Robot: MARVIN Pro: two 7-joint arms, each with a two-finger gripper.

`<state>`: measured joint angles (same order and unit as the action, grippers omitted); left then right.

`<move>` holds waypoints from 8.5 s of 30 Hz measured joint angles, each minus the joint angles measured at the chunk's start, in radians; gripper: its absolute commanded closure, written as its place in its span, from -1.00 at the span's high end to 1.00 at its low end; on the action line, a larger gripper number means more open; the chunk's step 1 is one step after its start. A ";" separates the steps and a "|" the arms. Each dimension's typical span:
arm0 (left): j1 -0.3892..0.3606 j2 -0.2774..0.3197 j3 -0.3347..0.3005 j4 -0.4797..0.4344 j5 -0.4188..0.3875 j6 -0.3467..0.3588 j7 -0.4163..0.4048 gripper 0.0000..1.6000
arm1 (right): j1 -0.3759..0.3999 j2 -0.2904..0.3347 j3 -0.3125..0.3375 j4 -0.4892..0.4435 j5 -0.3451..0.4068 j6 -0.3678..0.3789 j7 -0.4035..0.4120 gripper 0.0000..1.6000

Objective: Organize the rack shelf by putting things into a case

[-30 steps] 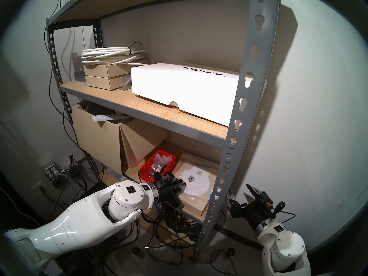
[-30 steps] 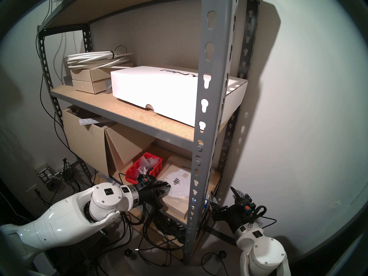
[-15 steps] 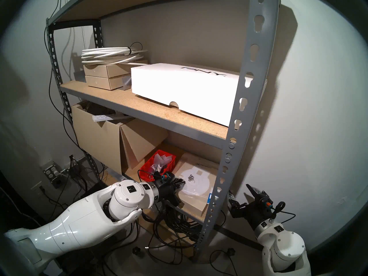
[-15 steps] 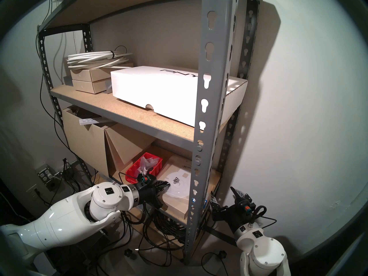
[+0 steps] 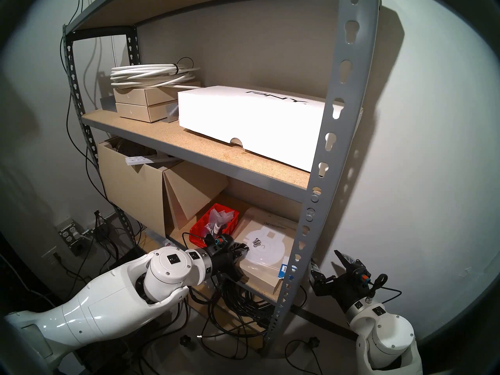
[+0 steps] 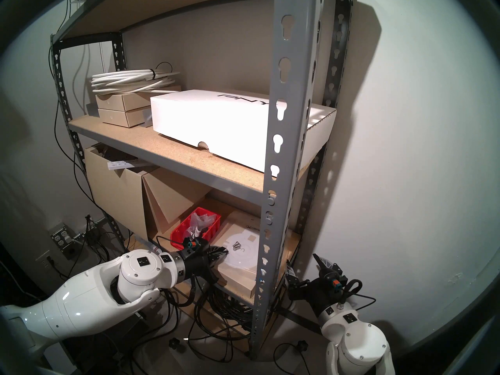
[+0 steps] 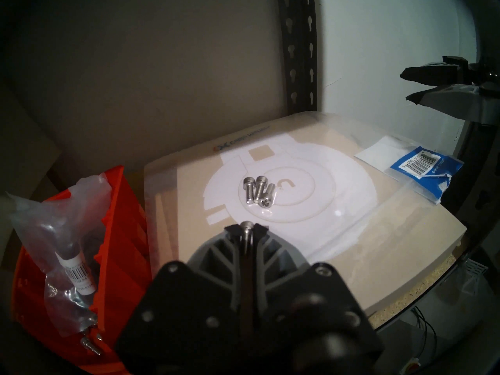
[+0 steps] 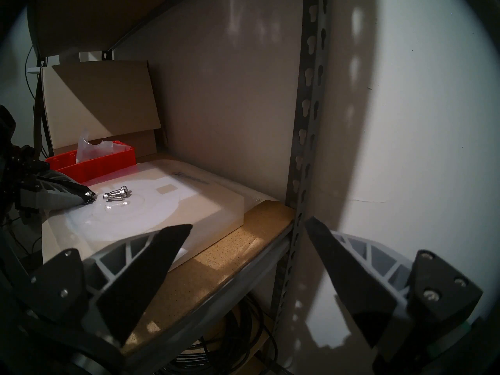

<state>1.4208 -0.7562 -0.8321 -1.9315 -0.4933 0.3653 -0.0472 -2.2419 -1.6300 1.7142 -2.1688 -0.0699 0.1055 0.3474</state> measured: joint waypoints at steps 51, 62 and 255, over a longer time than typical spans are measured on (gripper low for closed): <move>0.184 0.237 -0.326 -0.175 -0.263 -0.131 0.037 -1.00 | 0.000 -0.003 0.002 0.000 -0.002 0.000 0.003 1.00; 0.226 0.262 -0.326 -0.140 -0.262 -0.155 0.040 -1.00 | 0.000 -0.004 0.002 0.000 -0.002 0.000 0.004 1.00; 0.055 0.097 -0.107 -0.136 -0.133 -0.069 -0.040 1.00 | 0.001 -0.019 0.009 0.000 -0.013 0.000 0.017 1.00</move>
<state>1.4760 -0.6597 -0.9387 -2.0679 -0.6268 0.2960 -0.0872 -2.2412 -1.6485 1.7230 -2.1684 -0.0833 0.1054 0.3648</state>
